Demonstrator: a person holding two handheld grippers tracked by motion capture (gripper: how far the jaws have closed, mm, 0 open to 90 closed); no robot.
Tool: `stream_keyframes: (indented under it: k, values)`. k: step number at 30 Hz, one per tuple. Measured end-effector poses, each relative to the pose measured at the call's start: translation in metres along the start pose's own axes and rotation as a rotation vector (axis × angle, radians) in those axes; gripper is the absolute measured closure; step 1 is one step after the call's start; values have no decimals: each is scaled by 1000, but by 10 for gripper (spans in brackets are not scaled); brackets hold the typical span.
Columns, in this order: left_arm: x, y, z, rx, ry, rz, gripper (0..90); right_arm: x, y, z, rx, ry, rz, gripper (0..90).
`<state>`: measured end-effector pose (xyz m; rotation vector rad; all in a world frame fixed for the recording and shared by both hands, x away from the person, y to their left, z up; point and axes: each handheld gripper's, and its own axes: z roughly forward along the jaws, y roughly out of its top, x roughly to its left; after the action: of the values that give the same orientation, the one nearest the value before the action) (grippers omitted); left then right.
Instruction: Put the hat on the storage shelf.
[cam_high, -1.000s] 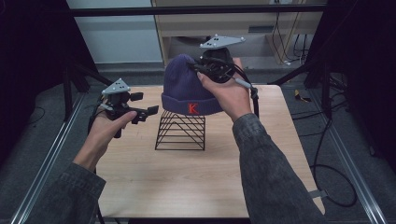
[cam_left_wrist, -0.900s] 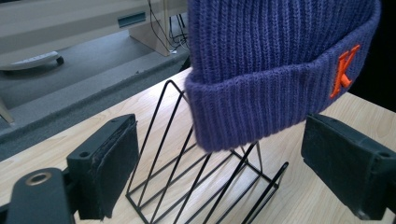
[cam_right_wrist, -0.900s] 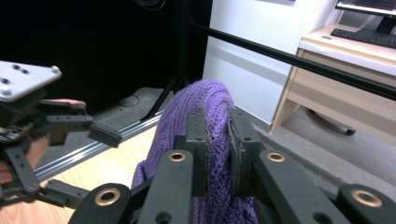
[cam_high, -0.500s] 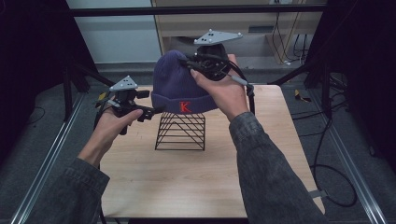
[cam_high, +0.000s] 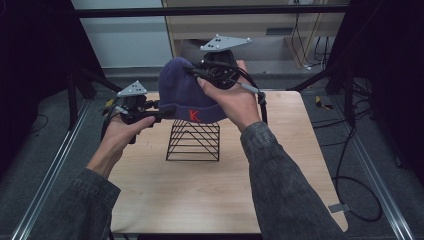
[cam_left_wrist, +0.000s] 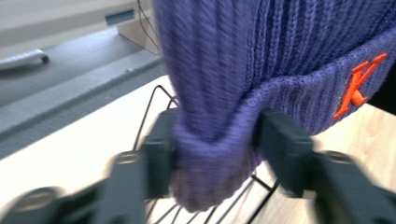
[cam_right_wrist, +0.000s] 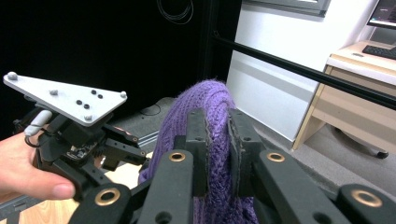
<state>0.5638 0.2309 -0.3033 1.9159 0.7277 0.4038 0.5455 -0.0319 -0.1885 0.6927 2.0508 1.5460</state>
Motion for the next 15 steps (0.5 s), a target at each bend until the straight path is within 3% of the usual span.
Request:
stream_keyframes:
  k: [2, 5, 15]
  values:
    - [0, 0, 0, 2, 11, -4, 638, 0, -1, 0, 2, -1, -3, 805]
    - [-2, 1, -2, 9, 34, 6, 677, -2, -3, 0, 11, -8, -2, 804]
    - [-7, 3, -9, 23, 56, 14, 678, -16, -15, 3, 30, -41, 42, 802]
